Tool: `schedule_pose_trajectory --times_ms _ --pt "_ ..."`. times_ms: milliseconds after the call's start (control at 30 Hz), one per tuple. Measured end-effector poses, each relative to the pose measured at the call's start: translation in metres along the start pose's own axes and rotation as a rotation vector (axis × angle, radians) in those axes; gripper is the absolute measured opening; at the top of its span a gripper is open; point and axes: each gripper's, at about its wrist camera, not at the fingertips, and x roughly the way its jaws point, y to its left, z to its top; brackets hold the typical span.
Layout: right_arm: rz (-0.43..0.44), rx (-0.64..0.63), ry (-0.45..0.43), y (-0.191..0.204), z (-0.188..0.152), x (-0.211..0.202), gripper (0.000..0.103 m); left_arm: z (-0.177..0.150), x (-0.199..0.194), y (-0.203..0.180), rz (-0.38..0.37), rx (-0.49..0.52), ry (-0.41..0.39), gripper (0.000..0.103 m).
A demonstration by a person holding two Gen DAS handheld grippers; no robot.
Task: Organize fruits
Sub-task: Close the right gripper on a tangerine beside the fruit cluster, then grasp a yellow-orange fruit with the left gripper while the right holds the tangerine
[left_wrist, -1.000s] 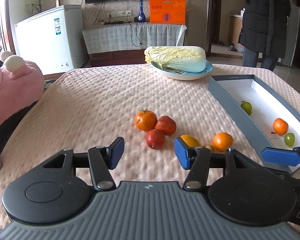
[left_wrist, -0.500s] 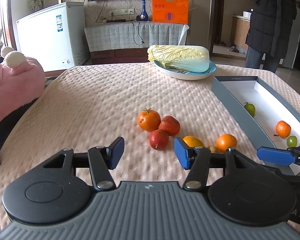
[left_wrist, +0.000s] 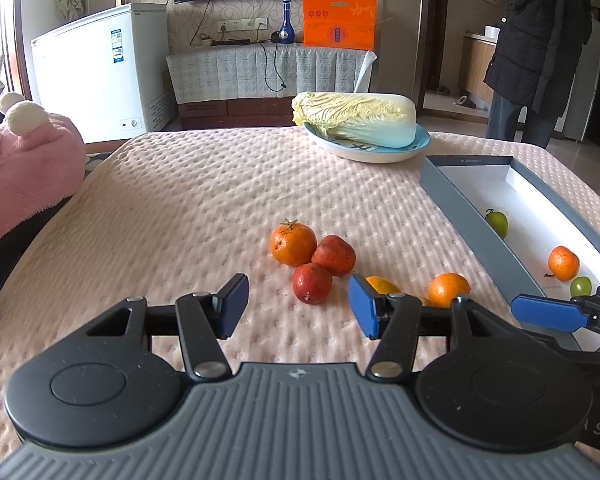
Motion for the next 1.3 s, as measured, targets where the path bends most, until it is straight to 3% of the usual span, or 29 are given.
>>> schedule_pose_trajectory --times_ms 800,1300 --pt "-0.009 -0.008 -0.004 -0.005 0.017 0.023 0.041 0.001 0.01 -0.003 -0.016 0.002 0.014 0.062" --pt "-0.076 -0.04 0.086 -0.003 0.019 0.069 0.04 0.004 0.02 0.005 -0.019 -0.006 0.025 0.062"
